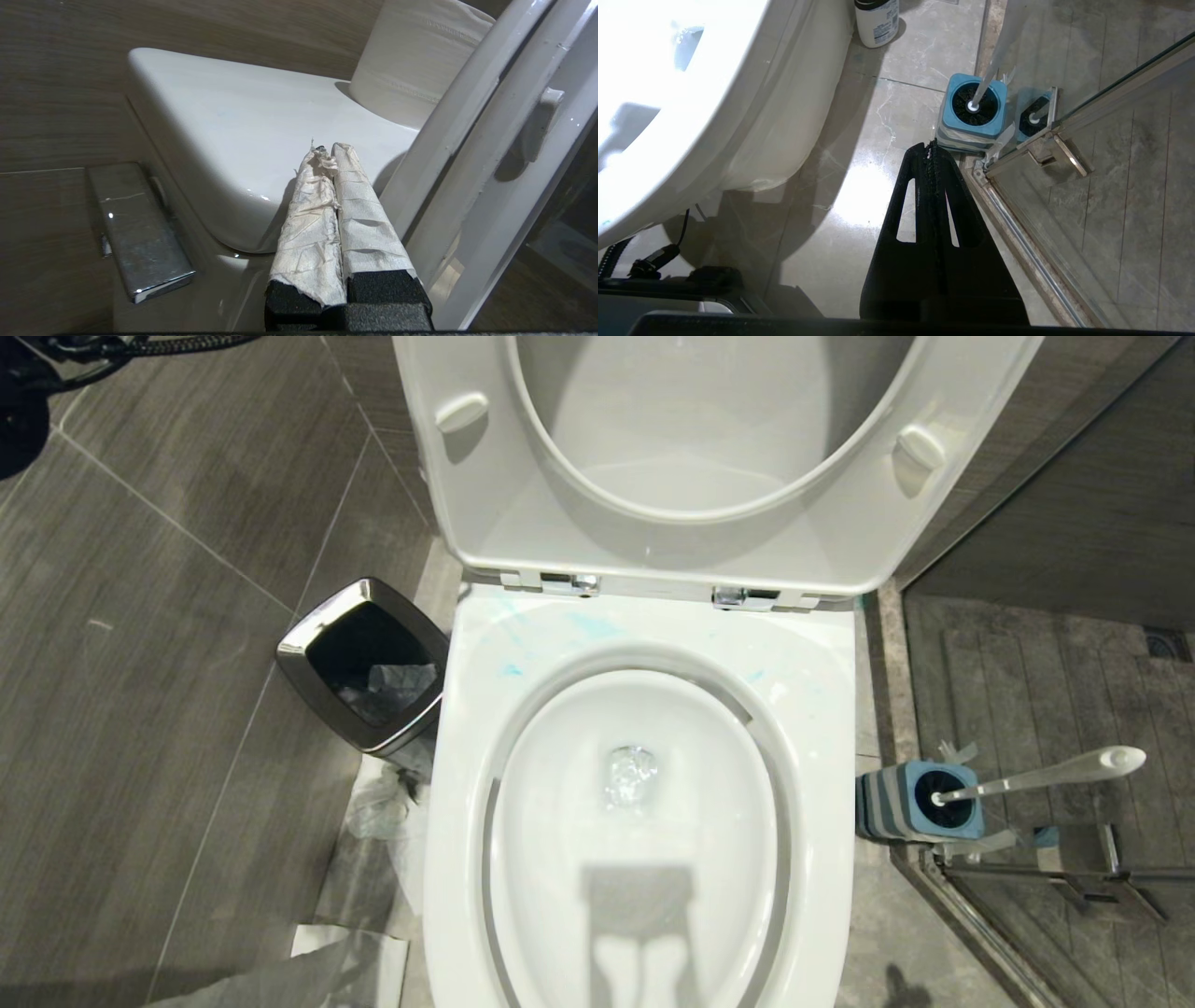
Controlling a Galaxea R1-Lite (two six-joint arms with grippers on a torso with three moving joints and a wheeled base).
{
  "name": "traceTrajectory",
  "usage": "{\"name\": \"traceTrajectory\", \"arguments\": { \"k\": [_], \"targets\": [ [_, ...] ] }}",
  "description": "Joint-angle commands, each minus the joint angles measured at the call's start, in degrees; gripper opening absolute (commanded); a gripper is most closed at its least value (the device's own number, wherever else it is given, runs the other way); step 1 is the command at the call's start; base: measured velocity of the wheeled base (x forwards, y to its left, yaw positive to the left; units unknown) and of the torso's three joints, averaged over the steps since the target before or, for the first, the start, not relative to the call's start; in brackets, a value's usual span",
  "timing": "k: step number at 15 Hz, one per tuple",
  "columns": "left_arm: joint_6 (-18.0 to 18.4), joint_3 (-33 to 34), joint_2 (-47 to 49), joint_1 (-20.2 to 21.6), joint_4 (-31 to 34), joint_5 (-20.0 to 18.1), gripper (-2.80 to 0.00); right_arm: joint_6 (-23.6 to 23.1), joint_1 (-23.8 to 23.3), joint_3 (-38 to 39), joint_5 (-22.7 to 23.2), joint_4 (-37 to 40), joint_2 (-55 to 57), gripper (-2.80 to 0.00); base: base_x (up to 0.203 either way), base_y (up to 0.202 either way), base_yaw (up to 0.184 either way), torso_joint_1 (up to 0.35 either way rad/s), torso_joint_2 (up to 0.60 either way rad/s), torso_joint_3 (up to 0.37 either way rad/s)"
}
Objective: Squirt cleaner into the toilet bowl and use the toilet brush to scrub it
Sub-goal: Close the toilet lid
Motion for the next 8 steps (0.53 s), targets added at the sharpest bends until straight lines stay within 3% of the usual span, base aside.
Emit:
{"name": "traceTrajectory", "arguments": {
  "k": [1,5,8],
  "targets": [
    [0.0,0.1,0.5,-0.8,-0.1,-0.2,-2.80,0.0,0.1,0.7,0.0,0.0,0.0,-2.80,0.000,0.000,0.000,0.000,0.00,0.000],
    [-0.2,0.1,0.3,-2.1,0.4,-0.3,-2.80,0.0,0.0,0.7,0.0,0.0,0.0,-2.80,0.000,0.000,0.000,0.000,0.00,0.000],
    [-4.8,0.3,-3.0,-3.4,4.7,-0.5,-2.80,0.0,0.0,0.7,0.0,0.0,0.0,-2.80,0.000,0.000,0.000,0.000,0.00,0.000]
  ]
}}
